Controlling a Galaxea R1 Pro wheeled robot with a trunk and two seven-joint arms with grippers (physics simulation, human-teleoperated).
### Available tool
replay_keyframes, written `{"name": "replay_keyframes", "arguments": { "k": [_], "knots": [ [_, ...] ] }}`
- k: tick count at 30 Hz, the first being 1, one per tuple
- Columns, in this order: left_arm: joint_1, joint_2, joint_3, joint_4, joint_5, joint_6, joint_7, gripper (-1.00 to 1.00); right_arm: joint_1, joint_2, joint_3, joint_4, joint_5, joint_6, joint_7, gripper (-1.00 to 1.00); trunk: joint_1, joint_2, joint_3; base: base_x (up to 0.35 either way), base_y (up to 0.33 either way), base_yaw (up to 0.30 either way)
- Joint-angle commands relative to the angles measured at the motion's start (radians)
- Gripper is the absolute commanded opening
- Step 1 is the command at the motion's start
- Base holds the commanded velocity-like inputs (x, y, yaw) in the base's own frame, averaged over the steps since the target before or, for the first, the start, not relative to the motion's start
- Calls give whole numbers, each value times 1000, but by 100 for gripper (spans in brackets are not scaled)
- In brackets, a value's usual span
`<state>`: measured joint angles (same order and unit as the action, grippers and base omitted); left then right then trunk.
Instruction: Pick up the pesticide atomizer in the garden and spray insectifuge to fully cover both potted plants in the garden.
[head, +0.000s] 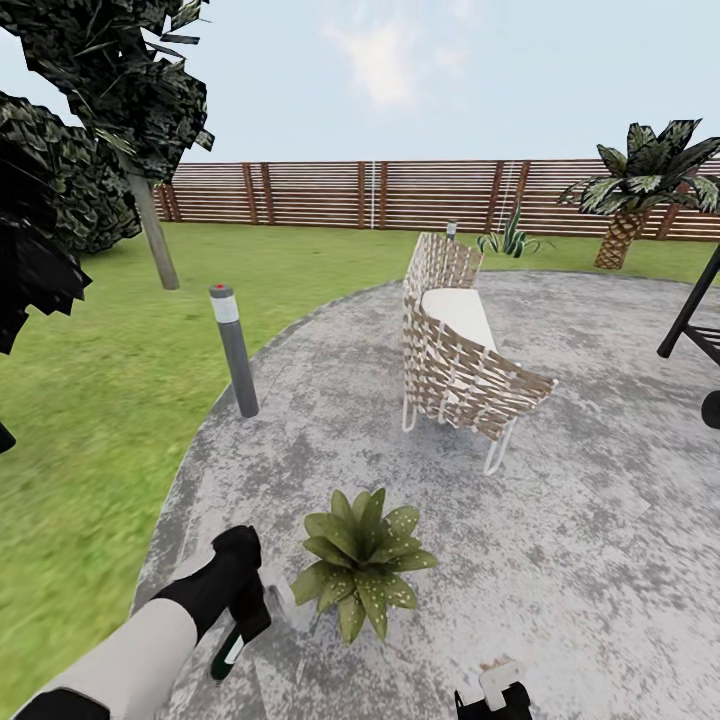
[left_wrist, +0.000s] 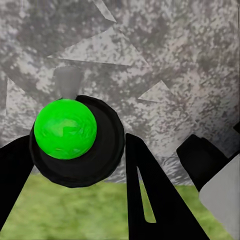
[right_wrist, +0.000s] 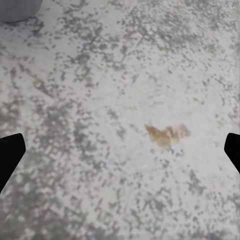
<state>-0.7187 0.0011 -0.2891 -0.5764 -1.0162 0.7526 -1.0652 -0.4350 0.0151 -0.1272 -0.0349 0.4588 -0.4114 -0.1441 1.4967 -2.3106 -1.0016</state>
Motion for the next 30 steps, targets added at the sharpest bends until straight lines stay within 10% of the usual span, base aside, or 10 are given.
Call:
{"name": "replay_keyframes", "arguments": {
  "k": [1,6,12,30],
  "knots": [
    [-2,-2,-2,-2,-7,6,-7,-100,-1,0,-8,1,11,-3,-5,100,0,0,-1,0,0,0],
    [1,13,11,3,-5,4,19,-100,-1,0,-8,1,11,-3,-5,100,0,0,-1,0,0,0],
    [12,42,126,16,0,-15,115,-100,-1,0,-8,1,11,-3,-5,100,0,0,-1,0,0,0],
    [37,32,128,46,-2,-19,132,-100,-1,0,-8,1,11,-3,-5,100,0,0,-1,-14,139,-123]
  ]
}}
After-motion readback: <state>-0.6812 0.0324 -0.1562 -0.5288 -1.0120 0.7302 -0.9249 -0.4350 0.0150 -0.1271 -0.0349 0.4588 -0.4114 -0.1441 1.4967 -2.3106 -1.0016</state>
